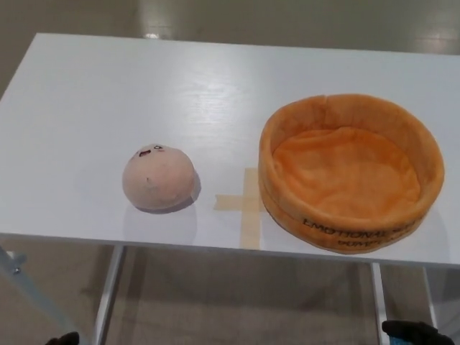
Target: Use the left hand to pick up the pink round toy on the left and place it inside the orange plate on the desk.
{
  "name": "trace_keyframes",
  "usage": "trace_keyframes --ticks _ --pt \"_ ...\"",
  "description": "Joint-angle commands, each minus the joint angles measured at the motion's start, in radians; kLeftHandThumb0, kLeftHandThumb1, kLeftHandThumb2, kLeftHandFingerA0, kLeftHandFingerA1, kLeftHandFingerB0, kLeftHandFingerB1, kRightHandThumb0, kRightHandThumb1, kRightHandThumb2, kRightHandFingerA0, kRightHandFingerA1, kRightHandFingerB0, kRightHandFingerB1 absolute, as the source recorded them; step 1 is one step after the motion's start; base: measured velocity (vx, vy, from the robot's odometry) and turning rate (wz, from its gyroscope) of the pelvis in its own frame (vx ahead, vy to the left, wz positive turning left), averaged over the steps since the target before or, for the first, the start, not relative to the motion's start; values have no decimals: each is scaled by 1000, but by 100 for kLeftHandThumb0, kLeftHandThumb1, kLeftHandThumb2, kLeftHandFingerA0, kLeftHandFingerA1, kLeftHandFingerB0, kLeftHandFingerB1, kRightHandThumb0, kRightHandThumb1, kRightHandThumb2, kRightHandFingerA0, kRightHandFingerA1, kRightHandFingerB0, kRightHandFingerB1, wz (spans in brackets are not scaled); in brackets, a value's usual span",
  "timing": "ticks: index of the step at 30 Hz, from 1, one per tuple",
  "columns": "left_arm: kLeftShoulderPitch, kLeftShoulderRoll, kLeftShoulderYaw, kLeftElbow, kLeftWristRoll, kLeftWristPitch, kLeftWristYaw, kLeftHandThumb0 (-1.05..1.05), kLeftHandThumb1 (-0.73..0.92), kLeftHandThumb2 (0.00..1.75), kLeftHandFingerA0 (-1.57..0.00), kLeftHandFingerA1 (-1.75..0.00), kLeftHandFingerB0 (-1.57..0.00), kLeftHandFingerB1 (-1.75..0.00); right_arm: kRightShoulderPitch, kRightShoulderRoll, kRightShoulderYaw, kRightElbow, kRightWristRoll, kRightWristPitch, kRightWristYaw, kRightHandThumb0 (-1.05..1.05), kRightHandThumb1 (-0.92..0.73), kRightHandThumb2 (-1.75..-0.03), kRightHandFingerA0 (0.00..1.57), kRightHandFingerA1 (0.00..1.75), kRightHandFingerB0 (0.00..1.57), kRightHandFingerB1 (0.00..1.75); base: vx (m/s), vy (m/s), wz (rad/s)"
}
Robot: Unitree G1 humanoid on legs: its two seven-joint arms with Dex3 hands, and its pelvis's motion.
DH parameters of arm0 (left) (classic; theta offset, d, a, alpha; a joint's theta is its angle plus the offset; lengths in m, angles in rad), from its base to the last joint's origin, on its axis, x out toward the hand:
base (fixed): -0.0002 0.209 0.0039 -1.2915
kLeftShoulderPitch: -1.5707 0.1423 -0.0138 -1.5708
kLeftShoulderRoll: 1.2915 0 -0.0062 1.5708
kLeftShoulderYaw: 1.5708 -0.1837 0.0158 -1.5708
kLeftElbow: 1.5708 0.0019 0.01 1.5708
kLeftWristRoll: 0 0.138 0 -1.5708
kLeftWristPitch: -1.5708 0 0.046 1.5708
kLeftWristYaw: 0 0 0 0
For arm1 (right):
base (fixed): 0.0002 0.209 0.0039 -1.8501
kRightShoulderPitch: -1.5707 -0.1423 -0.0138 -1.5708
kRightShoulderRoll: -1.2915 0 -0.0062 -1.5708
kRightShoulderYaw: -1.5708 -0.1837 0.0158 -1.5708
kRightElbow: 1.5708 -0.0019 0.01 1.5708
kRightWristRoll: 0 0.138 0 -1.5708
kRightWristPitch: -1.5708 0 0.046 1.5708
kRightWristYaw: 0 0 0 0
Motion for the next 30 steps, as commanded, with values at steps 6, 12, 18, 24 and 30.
trace_keyframes --ticks 6,12,18,24,30 --pt "3 13 -1 33 0 -71 5 -38 55 66 -17 -40 -18 -33 2 8 -11 26 6 -58 -25 -14 -34 -85 42 98 33 90 0 0 0" --pt "49 46 -95 1 54 -134 -115 -42 54 57 -16 -33 -21 -29 12 6 -17 28 11 -62 -13 -17 -34 -85 42 94 33 87 0 0 0" --pt "121 121 -217 -150 64 -216 -357 -54 43 69 -11 -38 -18 -37 9 0 -11 30 3 -62 -18 -16 -36 -85 39 91 35 83 0 0 0" --pt "309 252 -310 -649 -46 -216 -610 -52 55 57 -16 -28 -22 -29 7 0 -17 30 11 -61 -14 -14 -36 -84 39 94 35 87 0 0 0" --pt "479 385 -346 -1161 -171 -144 -690 -57 47 72 -10 -37 -17 -37 2 0 -16 32 9 -52 -18 -15 -35 -84 41 95 36 87 0 0 0"
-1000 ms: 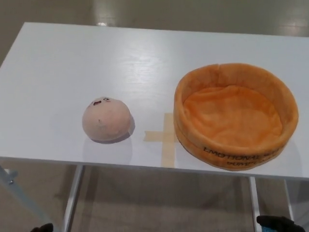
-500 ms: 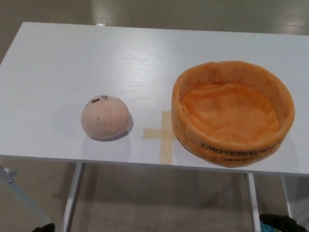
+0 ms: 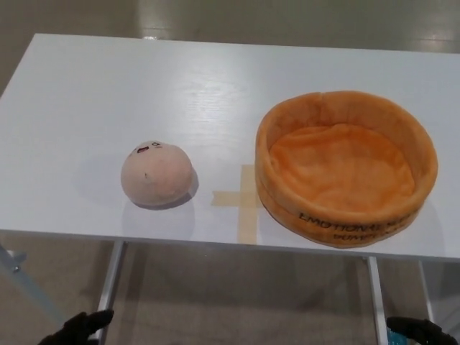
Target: Use the left hand to pick up the pink round toy on the left and place it inside the orange plate on the desk.
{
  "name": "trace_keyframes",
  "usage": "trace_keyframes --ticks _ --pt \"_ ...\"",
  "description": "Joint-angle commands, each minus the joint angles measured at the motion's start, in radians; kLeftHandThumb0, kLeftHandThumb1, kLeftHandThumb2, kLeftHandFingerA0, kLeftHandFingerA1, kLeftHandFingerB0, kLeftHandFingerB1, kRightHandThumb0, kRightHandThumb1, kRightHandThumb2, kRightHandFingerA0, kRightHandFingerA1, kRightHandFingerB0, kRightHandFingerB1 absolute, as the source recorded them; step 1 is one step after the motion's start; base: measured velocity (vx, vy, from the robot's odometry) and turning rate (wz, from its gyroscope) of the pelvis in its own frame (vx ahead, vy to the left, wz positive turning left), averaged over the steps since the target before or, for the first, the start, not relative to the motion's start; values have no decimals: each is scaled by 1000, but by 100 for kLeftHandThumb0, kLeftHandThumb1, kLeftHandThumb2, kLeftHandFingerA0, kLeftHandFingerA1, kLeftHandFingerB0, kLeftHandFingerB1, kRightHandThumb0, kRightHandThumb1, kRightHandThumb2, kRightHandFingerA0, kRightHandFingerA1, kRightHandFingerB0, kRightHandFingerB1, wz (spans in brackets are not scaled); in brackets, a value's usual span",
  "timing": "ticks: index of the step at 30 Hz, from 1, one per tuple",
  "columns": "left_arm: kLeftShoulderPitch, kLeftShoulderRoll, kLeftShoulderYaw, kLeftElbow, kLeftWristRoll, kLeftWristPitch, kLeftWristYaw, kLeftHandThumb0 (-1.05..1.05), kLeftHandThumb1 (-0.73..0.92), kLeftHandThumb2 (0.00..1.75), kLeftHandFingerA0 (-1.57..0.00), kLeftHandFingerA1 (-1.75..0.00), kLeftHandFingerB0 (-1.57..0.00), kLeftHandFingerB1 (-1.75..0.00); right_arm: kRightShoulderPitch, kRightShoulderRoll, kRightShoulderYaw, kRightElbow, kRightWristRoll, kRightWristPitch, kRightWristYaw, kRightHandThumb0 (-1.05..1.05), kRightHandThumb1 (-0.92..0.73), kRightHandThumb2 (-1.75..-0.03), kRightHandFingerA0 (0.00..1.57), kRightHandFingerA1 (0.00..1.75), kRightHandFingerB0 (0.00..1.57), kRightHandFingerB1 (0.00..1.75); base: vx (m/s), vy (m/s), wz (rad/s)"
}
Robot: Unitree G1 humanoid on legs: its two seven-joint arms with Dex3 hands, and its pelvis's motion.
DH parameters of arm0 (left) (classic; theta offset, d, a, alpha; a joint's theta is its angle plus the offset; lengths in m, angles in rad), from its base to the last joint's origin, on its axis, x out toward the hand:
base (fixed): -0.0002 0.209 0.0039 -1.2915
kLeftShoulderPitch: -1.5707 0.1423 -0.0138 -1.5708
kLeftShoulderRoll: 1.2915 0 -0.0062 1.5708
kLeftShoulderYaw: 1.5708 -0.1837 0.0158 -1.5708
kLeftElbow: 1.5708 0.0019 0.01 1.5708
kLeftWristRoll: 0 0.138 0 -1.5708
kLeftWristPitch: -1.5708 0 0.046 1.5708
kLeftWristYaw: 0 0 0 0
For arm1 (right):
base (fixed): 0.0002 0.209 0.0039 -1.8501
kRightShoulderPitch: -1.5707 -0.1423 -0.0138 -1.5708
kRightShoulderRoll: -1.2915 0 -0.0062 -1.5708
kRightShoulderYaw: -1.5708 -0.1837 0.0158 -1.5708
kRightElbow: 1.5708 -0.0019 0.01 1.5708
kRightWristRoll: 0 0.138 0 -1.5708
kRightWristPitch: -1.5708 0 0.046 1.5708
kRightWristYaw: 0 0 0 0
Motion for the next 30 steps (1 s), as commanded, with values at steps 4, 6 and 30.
trace_keyframes --ticks 4,6,30 --pt "323 289 -145 -930 -286 -76 -460 -26 40 94 -10 -52 -9 -50 -1 2 -7 11 8 -6 -8 -14 -31 -88 42 98 36 93 0 0 0" --pt "327 292 -146 -941 -292 -79 -462 -26 40 94 -10 -52 -9 -50 0 1 -7 11 8 -7 -7 -14 -31 -88 42 98 36 93 0 0 0" --pt "74 137 -24 -1262 -283 -64 -212 -43 53 56 -3 -27 -14 -27 -3 1 -3 13 4 -9 -14 -7 -31 -90 45 102 38 93 0 0 0"
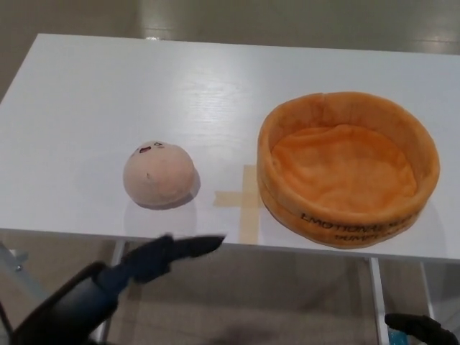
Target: Use the left hand to pick up the pink round toy on the left and place it inside the orange plate on the desk.
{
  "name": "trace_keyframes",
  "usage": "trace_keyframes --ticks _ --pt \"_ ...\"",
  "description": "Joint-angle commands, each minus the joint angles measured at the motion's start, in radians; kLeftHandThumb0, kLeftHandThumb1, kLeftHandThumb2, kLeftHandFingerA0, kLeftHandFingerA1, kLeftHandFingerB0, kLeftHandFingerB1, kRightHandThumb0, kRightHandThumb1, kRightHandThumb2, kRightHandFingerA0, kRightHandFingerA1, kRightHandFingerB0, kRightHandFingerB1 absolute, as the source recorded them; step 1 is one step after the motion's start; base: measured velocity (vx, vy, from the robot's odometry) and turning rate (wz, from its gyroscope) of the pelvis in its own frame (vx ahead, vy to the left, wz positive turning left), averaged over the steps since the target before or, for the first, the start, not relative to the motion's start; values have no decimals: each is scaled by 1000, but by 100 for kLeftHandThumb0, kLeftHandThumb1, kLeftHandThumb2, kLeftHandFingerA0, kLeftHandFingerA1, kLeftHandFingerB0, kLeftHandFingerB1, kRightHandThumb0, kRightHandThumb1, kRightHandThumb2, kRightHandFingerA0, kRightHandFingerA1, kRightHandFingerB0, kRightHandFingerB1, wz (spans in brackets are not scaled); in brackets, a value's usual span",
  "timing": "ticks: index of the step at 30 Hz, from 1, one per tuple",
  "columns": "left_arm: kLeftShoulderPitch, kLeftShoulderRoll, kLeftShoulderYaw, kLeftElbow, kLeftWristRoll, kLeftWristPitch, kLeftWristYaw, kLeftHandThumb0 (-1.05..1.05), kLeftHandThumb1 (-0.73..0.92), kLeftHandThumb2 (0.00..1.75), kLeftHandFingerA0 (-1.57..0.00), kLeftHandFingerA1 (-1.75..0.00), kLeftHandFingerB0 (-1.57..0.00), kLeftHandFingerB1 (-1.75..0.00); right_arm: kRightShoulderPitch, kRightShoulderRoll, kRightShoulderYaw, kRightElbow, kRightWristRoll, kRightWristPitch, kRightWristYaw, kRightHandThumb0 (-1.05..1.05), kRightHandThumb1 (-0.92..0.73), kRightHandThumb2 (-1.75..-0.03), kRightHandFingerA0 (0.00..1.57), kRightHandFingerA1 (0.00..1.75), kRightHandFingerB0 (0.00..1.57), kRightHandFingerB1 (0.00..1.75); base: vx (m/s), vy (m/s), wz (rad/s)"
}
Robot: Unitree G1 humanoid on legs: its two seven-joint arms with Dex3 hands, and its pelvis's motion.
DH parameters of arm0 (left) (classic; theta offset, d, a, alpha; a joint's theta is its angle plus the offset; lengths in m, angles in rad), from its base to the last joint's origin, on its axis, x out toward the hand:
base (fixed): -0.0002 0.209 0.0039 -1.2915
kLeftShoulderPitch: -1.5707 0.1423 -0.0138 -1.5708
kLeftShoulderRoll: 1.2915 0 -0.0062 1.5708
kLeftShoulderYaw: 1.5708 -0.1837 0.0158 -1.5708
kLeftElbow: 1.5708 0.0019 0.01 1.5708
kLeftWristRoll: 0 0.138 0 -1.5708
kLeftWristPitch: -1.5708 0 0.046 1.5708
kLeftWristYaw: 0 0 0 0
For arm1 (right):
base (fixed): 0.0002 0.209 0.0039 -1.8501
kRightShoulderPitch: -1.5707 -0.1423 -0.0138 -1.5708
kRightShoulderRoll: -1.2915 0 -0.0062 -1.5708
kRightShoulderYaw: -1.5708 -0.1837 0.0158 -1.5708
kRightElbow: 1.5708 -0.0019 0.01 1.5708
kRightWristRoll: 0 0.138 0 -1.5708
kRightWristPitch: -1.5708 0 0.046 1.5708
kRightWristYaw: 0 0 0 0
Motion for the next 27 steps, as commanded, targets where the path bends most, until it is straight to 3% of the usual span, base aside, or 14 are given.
trace_keyframes --ticks 1,2,3,4,5,7,8,17,18,19,20,21,24,27 --pt "-154 -62 38 -35 -41 -33 4 -43 53 56 -3 -27 -14 -27 7 1 -4 13 5 -10 -11 -7 -31 -90 45 102 38 93 0 0 0" --pt "-215 -76 51 18 21 -21 27 -47 52 59 -6 -26 -13 -26 5 1 -5 13 6 -4 -9 -9 -34 -86 42 98 37 91 0 0 0" --pt "-243 -79 57 45 46 -16 34 -48 52 58 -6 -26 -12 -25 5 1 -8 13 9 -3 -6 -6 -29 -96 57 82 46 75 0 0 0" --pt "-262 -84 62 63 61 -14 36 -48 52 58 -6 -26 -12 -25 5 1 -10 13 12 -2 -4 -6 -29 -96 57 82 46 75 0 0 0" --pt "-298 -91 65 102 77 -7 35 -51 47 66 -5 -27 -11 -29 6 0 -9 14 11 -1 -5 -9 -33 -86 47 100 38 91 0 0 0" --pt "-362 -102 66 176 101 1 40 -50 47 66 -5 -27 -11 -29 8 -2 -4 14 4 1 -8 -10 -34 -86 45 96 38 89 0 0 0" --pt "-413 -109 67 249 135 -8 53 -44 48 55 -5 -30 -11 -26 8 -2 -6 15 7 3 -3 -11 -33 -86 44 94 38 89 0 0 0" --pt "-636 -92 27 625 452 -65 240 -39 45 55 0 -24 -12 -26 6 -2 -2 16 4 2 -3 -12 -34 -86 45 96 42 91 0 0 0" --pt "-683 -82 -8 712 527 -57 295 -36 40 55 -4 -24 -14 -28 5 -1 -3 16 5 4 -7 -9 -28 -95 59 82 50 77 0 0 0" --pt "-714 -75 -33 775 579 -56 338 -40 32 63 -6 -22 -11 -32 7 -1 -1 16 3 3 -7 -10 -28 -94 57 81 49 76 0 0 0" --pt "-722 -74 -38 792 589 -60 350 -40 32 63 -6 -22 -11 -32 8 -1 0 16 2 2 -7 -10 -28 -94 57 81 49 76 0 0 0" --pt "-736 -69 -53 822 610 -59 369 -43 33 64 -6 -22 -11 -33 8 0 -2 16 4 2 -7 -11 -32 -86 52 97 44 89 0 0 0" --pt "-793 -56 -106 940 666 -45 426 -44 33 65 -5 -20 -11 -34 7 1 -4 17 5 2 -11 -10 -30 -87 50 97 43 91 0 0 0" --pt "-836 -49 -153 1037 707 -36 475 -45 42 53 -1 -26 -12 -28 10 3 -12 16 15 -2 -2 -9 -31 -87 46 96 43 93 0 0 0"
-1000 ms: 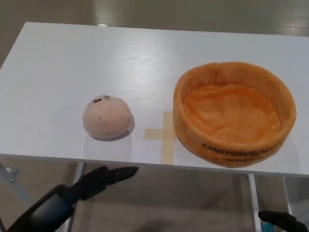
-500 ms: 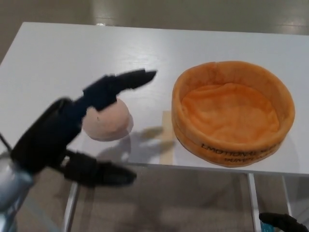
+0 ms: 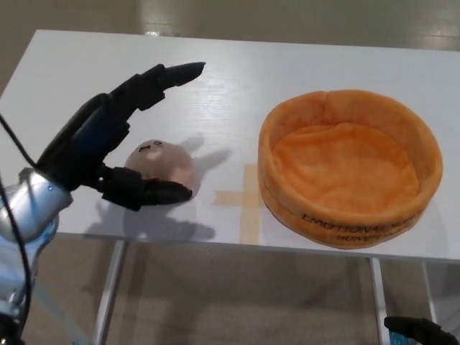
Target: Use the left hand to pick up the pink round toy on the left and place it inside the orange plate on the desk.
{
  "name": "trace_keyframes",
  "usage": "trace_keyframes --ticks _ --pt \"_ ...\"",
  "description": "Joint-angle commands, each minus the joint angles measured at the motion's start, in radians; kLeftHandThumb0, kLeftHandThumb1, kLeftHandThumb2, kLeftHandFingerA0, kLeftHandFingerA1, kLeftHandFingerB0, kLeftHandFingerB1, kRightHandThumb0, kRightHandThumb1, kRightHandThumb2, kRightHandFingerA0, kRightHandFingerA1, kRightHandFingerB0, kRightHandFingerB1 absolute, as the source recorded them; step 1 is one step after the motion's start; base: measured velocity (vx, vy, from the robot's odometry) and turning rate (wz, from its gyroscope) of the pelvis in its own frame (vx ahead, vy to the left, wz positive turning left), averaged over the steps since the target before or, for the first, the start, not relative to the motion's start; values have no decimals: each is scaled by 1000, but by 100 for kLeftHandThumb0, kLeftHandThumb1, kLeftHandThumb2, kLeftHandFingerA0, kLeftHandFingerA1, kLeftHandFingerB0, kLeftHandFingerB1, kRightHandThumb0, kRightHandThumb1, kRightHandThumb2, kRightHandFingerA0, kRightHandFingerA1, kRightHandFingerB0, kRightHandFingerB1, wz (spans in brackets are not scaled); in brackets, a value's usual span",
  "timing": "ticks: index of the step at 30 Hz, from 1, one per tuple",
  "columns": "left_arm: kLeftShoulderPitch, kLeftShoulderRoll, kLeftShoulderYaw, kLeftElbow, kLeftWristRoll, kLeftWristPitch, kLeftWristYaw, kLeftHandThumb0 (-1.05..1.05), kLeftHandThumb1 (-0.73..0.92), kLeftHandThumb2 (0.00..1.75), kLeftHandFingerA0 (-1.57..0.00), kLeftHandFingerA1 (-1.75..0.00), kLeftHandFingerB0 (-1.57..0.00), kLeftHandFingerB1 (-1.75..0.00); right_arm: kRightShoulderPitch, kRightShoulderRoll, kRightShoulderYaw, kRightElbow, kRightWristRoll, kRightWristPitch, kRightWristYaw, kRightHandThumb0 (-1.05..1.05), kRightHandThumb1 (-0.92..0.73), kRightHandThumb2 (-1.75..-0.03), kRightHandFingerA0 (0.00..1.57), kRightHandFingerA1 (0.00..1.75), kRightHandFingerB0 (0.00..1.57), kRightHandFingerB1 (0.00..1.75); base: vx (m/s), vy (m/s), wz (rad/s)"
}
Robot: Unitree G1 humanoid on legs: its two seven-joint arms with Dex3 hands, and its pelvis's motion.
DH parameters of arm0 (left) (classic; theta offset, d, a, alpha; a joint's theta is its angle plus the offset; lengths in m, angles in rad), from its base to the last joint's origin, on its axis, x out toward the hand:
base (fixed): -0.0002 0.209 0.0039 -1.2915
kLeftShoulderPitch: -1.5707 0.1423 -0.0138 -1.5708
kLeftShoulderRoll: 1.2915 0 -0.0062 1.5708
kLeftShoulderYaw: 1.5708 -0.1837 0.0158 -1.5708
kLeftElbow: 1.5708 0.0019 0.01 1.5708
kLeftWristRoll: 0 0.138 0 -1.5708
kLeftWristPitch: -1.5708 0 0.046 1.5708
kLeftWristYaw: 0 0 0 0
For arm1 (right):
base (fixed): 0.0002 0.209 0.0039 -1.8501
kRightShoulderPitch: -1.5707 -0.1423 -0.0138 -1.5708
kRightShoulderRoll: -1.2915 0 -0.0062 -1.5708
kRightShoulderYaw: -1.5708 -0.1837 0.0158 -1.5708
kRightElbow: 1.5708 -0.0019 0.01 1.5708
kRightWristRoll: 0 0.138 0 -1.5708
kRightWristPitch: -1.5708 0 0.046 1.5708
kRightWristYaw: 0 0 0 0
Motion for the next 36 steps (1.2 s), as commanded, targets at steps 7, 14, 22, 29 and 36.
trace_keyframes --ticks 7,14,22,29,36 --pt "-213 43 -251 515 473 10 412 -42 41 54 -4 -24 -13 -27 10 1 1 4 0 5 -7 -10 -34 -84 46 94 44 89 0 0 0" --pt "-245 31 -328 650 488 17 478 -51 35 67 -5 -23 -9 -29 14 5 -3 2 6 -7 -1 -6 -28 -95 57 81 50 77 0 0 0" --pt "-290 12 -402 773 502 39 489 -48 50 64 -17 -35 -17 -32 12 3 2 3 1 1 -4 -11 -32 -86 48 94 44 89 0 0 0" --pt "-291 -11 -387 809 461 -18 571 -27 83 69 -80 -163 -83 -65 10 4 0 2 5 6 -2 -11 -34 -84 46 93 46 91 0 0 0" --pt "-286 -13 -356 792 455 -63 665 -30 83 69 -84 -162 -72 -49 3 5 -2 2 6 13 -11 -6 -29 -94 60 82 52 77 0 0 0"
